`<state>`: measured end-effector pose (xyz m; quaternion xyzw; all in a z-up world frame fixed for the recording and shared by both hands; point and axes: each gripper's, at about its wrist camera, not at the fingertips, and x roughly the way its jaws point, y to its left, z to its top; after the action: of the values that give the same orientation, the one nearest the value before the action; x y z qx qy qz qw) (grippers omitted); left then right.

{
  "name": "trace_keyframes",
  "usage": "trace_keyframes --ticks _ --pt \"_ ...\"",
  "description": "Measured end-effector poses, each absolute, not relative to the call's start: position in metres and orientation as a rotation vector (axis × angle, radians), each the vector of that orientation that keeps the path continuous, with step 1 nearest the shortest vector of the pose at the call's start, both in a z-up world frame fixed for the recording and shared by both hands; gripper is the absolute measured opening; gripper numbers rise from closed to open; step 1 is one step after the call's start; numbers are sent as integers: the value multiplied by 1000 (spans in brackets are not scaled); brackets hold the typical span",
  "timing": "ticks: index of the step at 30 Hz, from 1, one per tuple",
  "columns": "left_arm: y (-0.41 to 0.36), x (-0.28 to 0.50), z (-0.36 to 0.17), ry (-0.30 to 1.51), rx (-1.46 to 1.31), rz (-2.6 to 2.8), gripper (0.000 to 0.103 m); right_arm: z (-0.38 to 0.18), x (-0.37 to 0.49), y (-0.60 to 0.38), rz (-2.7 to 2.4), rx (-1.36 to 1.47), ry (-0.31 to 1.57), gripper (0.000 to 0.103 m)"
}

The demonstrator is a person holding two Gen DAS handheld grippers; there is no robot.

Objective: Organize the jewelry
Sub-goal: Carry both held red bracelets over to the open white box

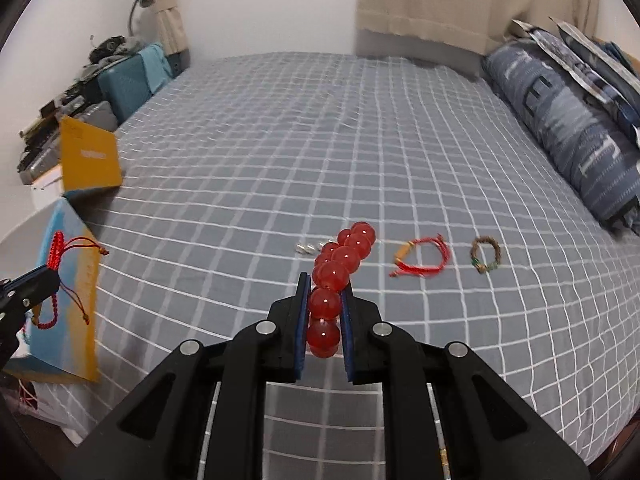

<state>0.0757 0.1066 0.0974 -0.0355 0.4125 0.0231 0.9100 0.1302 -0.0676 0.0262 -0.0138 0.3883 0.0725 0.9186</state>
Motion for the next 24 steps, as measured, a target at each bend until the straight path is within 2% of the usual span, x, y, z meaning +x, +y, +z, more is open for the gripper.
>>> trace_keyframes --ticks 11,24 --pt "188 32 133 801 -112 169 7 75 106 16 296 -64 727 13" --pt "307 -32 129 808 -190 370 7 90 58 172 532 -168 671 13"
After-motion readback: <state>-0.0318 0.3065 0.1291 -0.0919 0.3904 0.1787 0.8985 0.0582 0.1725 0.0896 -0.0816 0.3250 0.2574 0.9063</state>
